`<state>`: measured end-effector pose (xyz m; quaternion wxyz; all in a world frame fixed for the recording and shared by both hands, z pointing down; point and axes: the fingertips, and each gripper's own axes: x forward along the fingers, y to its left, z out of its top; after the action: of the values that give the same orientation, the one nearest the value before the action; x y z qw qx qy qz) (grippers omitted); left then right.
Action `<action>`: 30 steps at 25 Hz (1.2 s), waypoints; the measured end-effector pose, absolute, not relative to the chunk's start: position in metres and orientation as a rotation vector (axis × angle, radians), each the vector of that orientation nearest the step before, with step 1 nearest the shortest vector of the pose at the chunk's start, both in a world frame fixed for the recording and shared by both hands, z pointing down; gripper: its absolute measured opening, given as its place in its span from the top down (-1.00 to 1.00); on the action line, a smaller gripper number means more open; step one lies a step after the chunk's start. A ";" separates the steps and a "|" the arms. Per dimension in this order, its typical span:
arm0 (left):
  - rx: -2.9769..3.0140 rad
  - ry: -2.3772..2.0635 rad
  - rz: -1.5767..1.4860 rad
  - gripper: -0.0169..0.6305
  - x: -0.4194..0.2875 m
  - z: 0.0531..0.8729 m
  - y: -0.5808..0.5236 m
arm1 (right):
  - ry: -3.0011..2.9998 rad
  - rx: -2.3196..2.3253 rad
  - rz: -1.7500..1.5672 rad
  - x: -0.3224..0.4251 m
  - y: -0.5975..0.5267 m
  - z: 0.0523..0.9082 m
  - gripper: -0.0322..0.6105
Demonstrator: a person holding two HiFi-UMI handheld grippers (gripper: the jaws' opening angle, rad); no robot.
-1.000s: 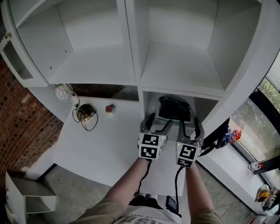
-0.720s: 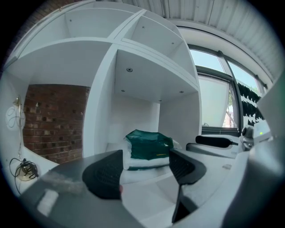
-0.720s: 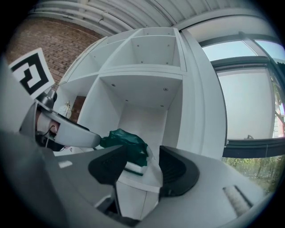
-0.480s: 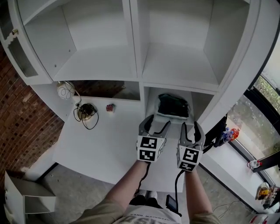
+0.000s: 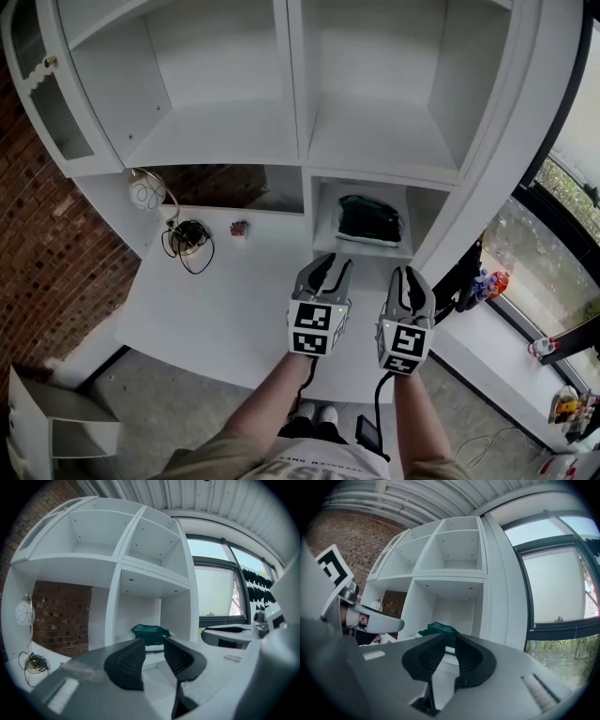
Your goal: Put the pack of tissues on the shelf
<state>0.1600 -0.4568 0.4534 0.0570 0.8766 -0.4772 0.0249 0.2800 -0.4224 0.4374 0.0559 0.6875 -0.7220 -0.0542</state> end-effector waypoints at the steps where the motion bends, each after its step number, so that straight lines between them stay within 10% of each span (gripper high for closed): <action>1: 2.666 -1.455 0.072 0.55 0.158 0.452 -0.453 | -2.194 2.088 -0.171 0.278 -0.419 0.436 0.70; 12: 2.717 -1.491 -0.029 0.92 0.145 0.427 -0.410 | -2.224 2.113 -0.168 0.267 -0.382 0.415 0.88; 30: 2.767 -1.440 -0.105 0.92 0.137 0.407 -0.340 | -2.364 2.132 -0.077 0.238 -0.308 0.390 0.89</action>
<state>0.1366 -0.3397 0.4067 0.0100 0.8865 -0.4613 -0.0337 0.2379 -0.3085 0.3900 -0.0214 0.6693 -0.7423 -0.0241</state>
